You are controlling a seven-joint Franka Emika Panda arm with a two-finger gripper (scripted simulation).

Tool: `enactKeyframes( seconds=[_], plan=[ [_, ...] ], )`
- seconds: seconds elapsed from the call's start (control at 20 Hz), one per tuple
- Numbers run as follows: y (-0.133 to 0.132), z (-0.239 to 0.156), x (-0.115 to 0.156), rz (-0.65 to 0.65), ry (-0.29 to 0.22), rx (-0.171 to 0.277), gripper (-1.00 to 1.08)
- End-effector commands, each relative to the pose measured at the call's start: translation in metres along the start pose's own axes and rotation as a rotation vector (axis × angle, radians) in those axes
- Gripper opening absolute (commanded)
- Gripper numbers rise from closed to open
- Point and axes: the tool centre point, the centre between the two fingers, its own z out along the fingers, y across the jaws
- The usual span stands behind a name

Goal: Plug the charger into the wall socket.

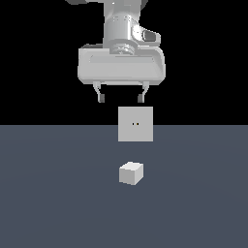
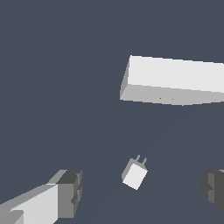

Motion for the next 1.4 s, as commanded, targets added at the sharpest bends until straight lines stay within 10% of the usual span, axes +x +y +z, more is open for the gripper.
enactKeyframes(
  seconds=[0.0, 1.35],
  plan=[
    [0.001, 0.003, -0.003, 0.017, 0.011, -0.003, 1.0],
    [0.019, 0.079, -0.062, 0.405, 0.253, -0.066, 1.0]
  ],
)
